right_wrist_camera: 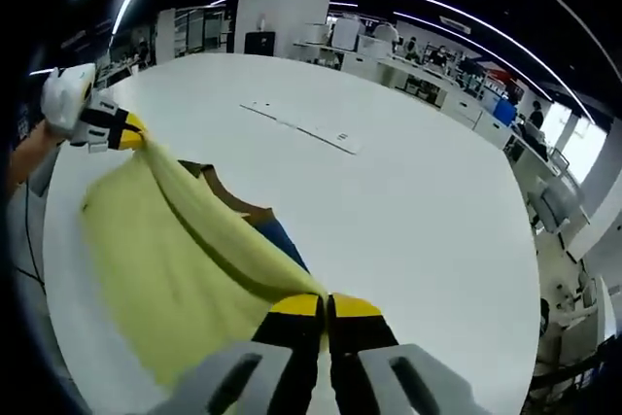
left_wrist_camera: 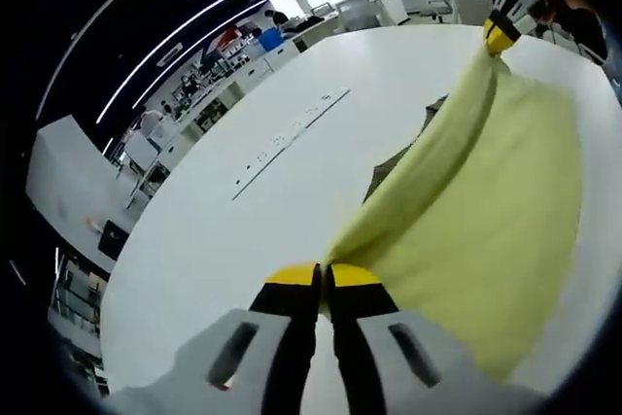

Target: Fold the garment on the visible template until the final outline fits inside the template.

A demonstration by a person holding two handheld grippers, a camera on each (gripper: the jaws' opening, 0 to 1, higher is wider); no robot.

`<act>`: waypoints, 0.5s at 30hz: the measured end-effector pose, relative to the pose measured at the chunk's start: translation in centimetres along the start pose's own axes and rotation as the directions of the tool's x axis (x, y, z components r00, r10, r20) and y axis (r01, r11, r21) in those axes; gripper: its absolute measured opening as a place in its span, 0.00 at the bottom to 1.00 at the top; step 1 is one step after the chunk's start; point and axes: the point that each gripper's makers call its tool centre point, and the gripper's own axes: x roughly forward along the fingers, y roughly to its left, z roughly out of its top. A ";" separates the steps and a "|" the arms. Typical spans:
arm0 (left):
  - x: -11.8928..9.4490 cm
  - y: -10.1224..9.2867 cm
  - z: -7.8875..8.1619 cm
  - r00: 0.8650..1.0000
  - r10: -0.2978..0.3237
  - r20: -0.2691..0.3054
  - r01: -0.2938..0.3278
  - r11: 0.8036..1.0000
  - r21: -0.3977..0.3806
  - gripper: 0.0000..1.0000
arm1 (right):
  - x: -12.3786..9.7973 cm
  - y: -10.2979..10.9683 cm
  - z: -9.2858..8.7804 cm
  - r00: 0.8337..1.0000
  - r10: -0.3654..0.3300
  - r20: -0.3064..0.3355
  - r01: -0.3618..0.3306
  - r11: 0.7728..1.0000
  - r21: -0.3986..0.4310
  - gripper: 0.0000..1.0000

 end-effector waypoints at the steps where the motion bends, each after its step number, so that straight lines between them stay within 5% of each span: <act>1: 0.3 0.0 -0.1 1.000 0.000 0.000 0.000 1.000 0.001 0.01 | 0.2 0.1 -0.1 1.000 0.000 -0.006 0.000 1.000 -0.003 0.00; 15: 2.6 -0.3 -2.2 0.999 -0.031 -0.027 0.031 0.999 0.024 0.07 | 2.5 -0.3 -2.0 0.998 -0.008 -0.058 0.006 0.999 -0.031 0.00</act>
